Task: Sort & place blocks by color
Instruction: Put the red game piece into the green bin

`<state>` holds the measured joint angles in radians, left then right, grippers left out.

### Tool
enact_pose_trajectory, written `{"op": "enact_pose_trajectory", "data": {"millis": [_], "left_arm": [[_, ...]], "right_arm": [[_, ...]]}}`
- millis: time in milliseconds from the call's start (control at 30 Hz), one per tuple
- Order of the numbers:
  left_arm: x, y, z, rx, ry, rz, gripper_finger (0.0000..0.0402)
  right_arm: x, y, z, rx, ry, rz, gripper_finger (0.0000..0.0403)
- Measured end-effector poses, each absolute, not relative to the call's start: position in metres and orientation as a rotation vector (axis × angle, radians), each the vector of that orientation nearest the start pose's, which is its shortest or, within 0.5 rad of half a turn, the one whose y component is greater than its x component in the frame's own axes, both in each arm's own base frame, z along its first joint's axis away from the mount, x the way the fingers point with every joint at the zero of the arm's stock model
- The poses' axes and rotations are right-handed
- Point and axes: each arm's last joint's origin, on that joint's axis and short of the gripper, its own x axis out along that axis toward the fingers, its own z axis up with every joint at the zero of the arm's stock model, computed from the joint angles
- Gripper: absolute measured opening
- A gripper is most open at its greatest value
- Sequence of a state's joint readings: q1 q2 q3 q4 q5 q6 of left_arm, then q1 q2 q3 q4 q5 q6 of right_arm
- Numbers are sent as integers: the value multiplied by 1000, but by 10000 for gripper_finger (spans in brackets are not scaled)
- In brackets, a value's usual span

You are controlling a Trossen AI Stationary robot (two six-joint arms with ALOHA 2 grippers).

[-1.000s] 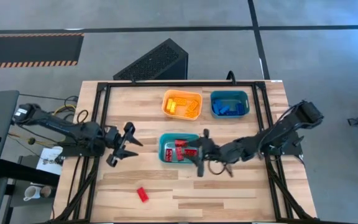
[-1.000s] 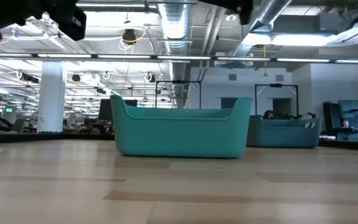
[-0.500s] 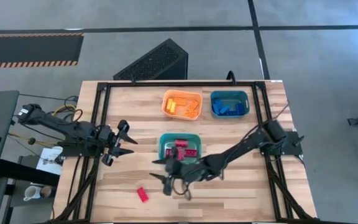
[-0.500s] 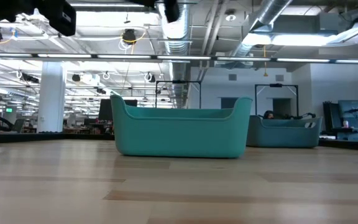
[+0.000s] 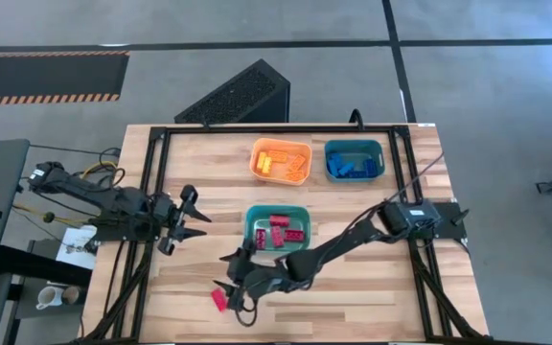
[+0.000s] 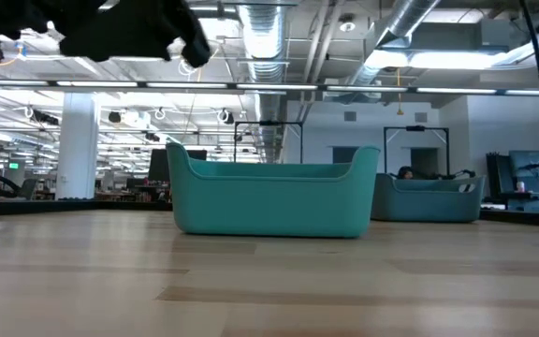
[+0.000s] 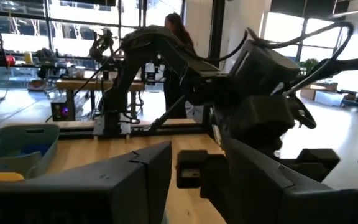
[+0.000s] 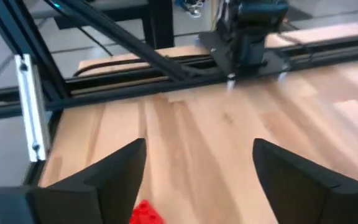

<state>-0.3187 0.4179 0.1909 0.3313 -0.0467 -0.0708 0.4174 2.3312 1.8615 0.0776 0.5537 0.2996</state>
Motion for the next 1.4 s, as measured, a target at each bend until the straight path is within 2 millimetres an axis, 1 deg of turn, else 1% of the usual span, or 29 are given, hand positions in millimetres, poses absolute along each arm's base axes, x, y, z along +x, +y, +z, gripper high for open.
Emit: {"op": "enact_pose_trajectory", "data": {"millis": [100, 200, 367, 567, 867, 1033, 1233, 1400], "left_arm": [[121, -38, 221, -85, -65, -266, 142], [122, -37, 218, -91, -30, -211, 142], [123, -34, 213, -86, 19, -106, 142], [123, -34, 215, -61, -8, -102, 142], [123, -34, 216, -30, -14, -101, 142], [123, -34, 215, -26, -12, -102, 141], [122, -35, 213, -21, 11, -127, 141], [122, -35, 213, -2, 12, -130, 141]], "right_arm": [[501, 204, 193, 161, 342, -159, 335], [507, 205, 184, 209, 360, -130, 353], [512, 208, 172, 240, 388, -74, 370], [512, 208, 172, 265, 407, -76, 371], [508, 217, 172, 292, 408, -67, 370], [507, 219, 171, 330, 415, -81, 370], [502, 225, 168, 325, 443, -76, 370], [501, 225, 167, 363, 456, -90, 370]]}}
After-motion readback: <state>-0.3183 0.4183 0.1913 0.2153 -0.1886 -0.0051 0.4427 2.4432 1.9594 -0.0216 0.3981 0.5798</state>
